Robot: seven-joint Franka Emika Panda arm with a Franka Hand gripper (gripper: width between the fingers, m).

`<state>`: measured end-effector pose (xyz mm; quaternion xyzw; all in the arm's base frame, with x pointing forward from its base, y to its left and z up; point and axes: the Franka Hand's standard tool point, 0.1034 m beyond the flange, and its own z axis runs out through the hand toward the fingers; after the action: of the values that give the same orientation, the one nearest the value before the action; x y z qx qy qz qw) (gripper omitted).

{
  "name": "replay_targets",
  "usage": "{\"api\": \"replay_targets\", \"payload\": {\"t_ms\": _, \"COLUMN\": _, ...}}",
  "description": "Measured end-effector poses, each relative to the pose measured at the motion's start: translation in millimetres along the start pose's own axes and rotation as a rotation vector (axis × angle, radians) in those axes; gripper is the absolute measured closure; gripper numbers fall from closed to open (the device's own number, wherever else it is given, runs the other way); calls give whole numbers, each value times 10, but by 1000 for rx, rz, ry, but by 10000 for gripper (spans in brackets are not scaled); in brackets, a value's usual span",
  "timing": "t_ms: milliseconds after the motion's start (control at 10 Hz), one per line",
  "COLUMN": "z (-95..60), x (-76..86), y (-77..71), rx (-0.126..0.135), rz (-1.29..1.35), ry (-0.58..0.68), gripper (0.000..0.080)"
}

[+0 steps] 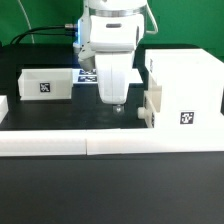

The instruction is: Assemble drawer

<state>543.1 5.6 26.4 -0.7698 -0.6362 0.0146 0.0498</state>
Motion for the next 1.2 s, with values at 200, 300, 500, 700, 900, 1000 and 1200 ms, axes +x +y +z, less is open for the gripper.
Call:
{"api": "replay_targets", "payload": {"t_ms": 200, "z": -3, "x": -98, "y": -63, "rx": -45, "rz": 18, "ry": 7, "gripper": 150}}
{"api": "replay_targets", "payload": {"t_ms": 300, "z": -32, "x": -194, "y": -117, "rx": -104, "rz": 42, "ry": 21, "gripper": 150}}
{"api": "replay_targets", "payload": {"t_ms": 500, "z": -32, "x": -351, "y": -250, "rx": -126, "rz": 28, "ry": 13, "gripper": 150}}
{"api": "replay_targets", "payload": {"t_ms": 700, "z": -23, "x": -327, "y": -237, "rx": -123, "rz": 50, "ry": 17, "gripper": 150}}
{"api": "replay_targets", "payload": {"t_ms": 900, "z": -21, "x": -329, "y": -239, "rx": -122, "rz": 63, "ry": 18, "gripper": 150}}
{"api": "replay_targets", "payload": {"t_ms": 1000, "z": -20, "x": -346, "y": -241, "rx": -123, "rz": 121, "ry": 23, "gripper": 150}}
{"api": "replay_targets", "payload": {"t_ms": 1200, "z": -60, "x": -580, "y": -342, "rx": -157, "rz": 335, "ry": 40, "gripper": 150}}
